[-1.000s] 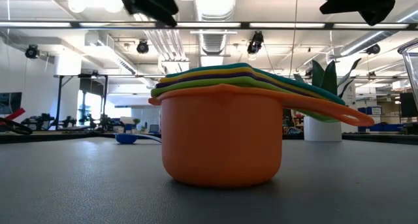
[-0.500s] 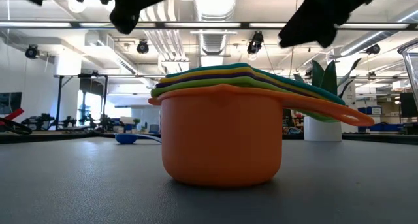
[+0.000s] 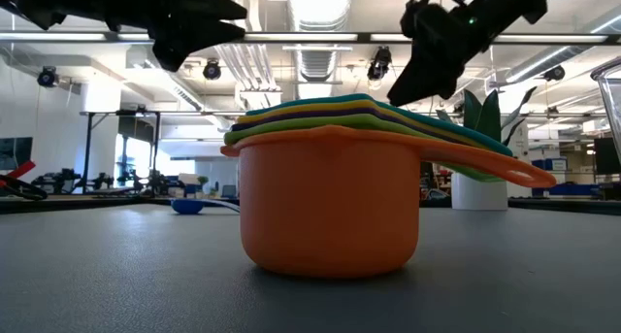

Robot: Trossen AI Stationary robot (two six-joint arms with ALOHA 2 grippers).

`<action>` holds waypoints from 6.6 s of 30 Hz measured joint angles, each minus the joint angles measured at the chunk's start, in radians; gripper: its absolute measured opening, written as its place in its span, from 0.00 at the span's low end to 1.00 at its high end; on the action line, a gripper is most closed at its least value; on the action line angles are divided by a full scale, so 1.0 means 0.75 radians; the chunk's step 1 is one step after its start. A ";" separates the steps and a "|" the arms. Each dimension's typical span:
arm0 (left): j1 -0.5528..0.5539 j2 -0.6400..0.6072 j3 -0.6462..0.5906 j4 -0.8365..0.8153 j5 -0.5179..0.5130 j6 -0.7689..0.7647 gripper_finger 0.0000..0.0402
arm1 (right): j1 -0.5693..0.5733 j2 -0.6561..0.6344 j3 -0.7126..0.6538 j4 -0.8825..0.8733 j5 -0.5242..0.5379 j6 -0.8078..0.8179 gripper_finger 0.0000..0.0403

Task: Nest measuring cups in basket
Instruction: Stack the red measuring cup on top of the light blue measuring cup, then stack the blue measuring cup on top of the red measuring cup

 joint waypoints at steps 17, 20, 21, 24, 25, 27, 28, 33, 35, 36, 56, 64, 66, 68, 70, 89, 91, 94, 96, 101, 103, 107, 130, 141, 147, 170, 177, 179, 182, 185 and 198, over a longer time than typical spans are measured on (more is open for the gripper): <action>0.087 -0.048 0.048 -0.029 0.024 0.295 0.38 | -0.295 0.415 0.221 -0.043 -0.258 -0.270 0.32; 0.144 -0.074 0.000 -0.033 0.095 0.242 0.38 | -0.314 0.544 0.314 -0.133 -0.278 -0.375 0.35; 0.160 -0.079 -0.012 -0.031 0.120 0.230 0.38 | -0.318 0.584 0.347 -0.161 -0.291 -0.391 0.37; 0.195 -0.084 -0.045 -0.017 0.172 0.197 0.38 | -0.324 0.705 0.445 -0.221 -0.291 -0.443 0.46; 0.200 -0.084 -0.053 -0.014 0.176 0.190 0.38 | -0.327 0.742 0.479 -0.250 -0.288 -0.463 0.50; 0.203 -0.084 -0.065 -0.011 0.176 0.174 0.38 | -0.337 0.809 0.552 -0.314 -0.279 -0.505 0.57; 0.203 -0.084 -0.068 -0.012 0.176 0.172 0.38 | -0.344 0.836 0.586 -0.339 -0.280 -0.523 0.60; 0.202 -0.108 -0.071 -0.007 0.195 0.171 0.38 | -0.381 0.918 0.673 -0.377 -0.280 -0.603 0.69; 0.202 -0.134 -0.073 -0.004 0.228 0.172 0.38 | -0.395 0.936 0.678 -0.390 -0.283 -0.639 0.70; 0.202 -0.148 -0.076 -0.004 0.250 0.173 0.38 | -0.405 0.940 0.678 -0.394 -0.289 -0.653 0.71; 0.202 -0.210 -0.236 0.361 0.396 0.195 0.38 | -0.402 1.023 0.674 -0.351 -0.277 -0.662 0.40; 0.202 -0.198 -0.230 0.368 0.399 0.190 0.38 | -0.325 0.895 0.677 -0.430 -0.270 -0.540 0.37; 0.202 -0.198 -0.230 0.366 0.399 0.187 0.38 | -0.285 0.847 0.677 -0.461 -0.275 -0.504 0.37; 0.202 -0.198 -0.230 0.365 0.399 0.187 0.38 | -0.224 0.800 0.677 -0.487 -0.277 -0.467 0.36; 0.202 -0.199 -0.230 0.363 0.399 0.187 0.38 | -0.147 0.754 0.677 -0.498 -0.285 -0.427 0.36; 0.202 -0.179 -0.231 0.365 0.394 0.131 0.38 | 0.534 0.598 0.677 -0.453 -0.124 -0.092 0.36; 0.202 -0.168 -0.231 0.362 0.394 0.132 0.38 | 0.563 0.598 0.677 -0.452 -0.118 -0.069 0.36; 0.202 -0.147 -0.231 0.362 0.394 0.134 0.38 | 0.604 0.603 0.677 -0.449 -0.094 -0.049 0.36; 0.203 -0.136 -0.231 0.364 0.381 0.135 0.38 | 0.627 0.615 0.677 -0.438 -0.091 -0.031 0.36; 0.210 -0.121 -0.231 0.372 0.372 0.132 0.38 | 0.663 0.690 0.673 -0.347 -0.090 -0.024 0.36; 0.210 -0.121 -0.231 0.372 0.372 0.132 0.38 | 0.671 0.725 0.673 -0.321 -0.097 -0.023 0.36; 0.210 -0.124 -0.231 0.372 0.372 0.132 0.38 | 0.687 0.777 0.672 -0.298 -0.105 0.000 0.36; 0.210 -0.119 -0.231 0.360 0.373 0.101 0.38 | 0.754 0.803 0.648 -0.230 -0.105 0.059 0.37; 0.211 -0.118 -0.231 0.351 0.373 0.101 0.38 | 0.754 0.803 0.580 -0.182 -0.116 0.060 0.37; 0.211 -0.118 -0.231 0.350 0.373 0.101 0.38 | 0.754 0.803 0.580 -0.176 -0.149 0.060 0.37; 0.211 -0.118 -0.231 0.343 0.373 0.102 0.38 | 0.776 0.803 0.580 -0.170 -0.174 0.116 0.46; 0.211 -0.118 -0.231 0.332 0.373 0.100 0.38 | 0.777 0.797 0.581 -0.187 -0.173 0.113 0.58; 0.213 -0.127 -0.231 0.287 0.373 0.054 0.38 | 0.777 0.784 0.600 -0.241 -0.173 0.110 0.60; 0.254 -0.156 -0.164 0.007 0.372 0.018 0.38 | 0.777 0.742 0.626 -0.309 -0.169 0.110 0.62; 0.339 -0.156 0.015 -0.555 0.311 -0.019 0.38 | 0.777 0.707 0.630 -0.335 -0.165 0.115 0.61; 0.709 0.057 0.427 -1.581 0.271 -0.002 0.38 | 0.777 0.598 0.628 -0.369 -0.034 0.109 0.60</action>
